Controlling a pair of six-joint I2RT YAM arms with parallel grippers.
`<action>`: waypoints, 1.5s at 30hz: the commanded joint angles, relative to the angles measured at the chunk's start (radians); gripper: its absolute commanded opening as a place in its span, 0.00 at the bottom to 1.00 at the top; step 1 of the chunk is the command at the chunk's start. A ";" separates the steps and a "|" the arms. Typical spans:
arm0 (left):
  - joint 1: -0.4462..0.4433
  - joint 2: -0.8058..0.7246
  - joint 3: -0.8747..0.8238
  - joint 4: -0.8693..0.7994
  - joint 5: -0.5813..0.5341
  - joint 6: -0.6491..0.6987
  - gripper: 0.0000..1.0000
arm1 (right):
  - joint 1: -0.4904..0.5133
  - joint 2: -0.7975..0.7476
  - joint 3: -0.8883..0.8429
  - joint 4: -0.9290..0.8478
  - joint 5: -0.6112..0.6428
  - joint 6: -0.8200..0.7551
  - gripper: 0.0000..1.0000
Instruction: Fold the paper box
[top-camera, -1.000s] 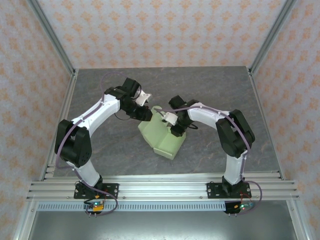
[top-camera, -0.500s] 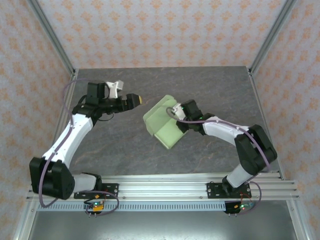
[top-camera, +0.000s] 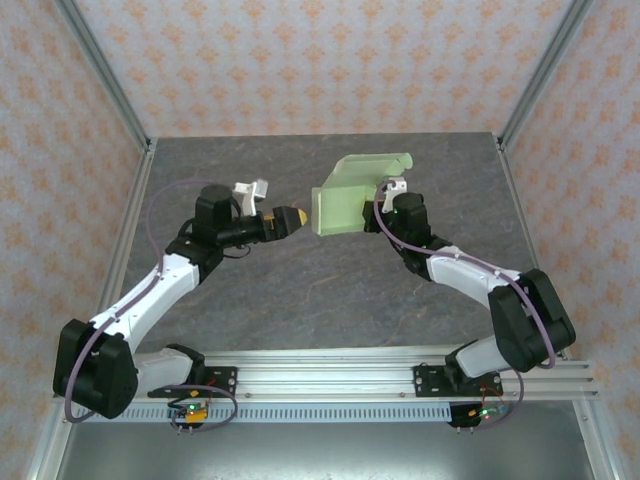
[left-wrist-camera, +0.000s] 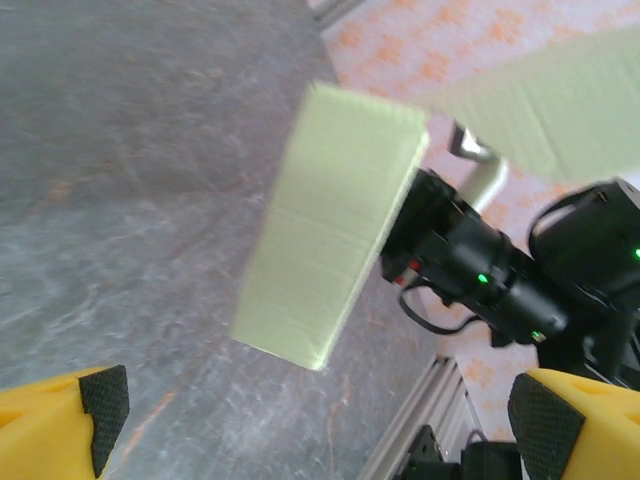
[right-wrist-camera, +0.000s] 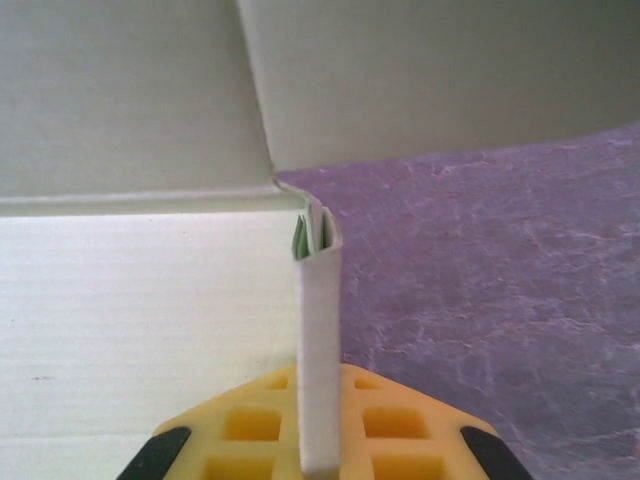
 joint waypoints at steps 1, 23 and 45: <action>-0.007 0.004 0.000 0.079 -0.053 0.037 1.00 | -0.002 -0.017 -0.024 0.140 -0.038 0.114 0.10; -0.069 0.139 0.139 0.025 0.056 0.222 0.68 | 0.029 0.046 -0.012 0.160 -0.208 0.155 0.10; -0.072 0.207 0.162 -0.102 -0.112 0.171 0.23 | 0.052 0.039 0.066 -0.062 -0.180 -0.016 0.50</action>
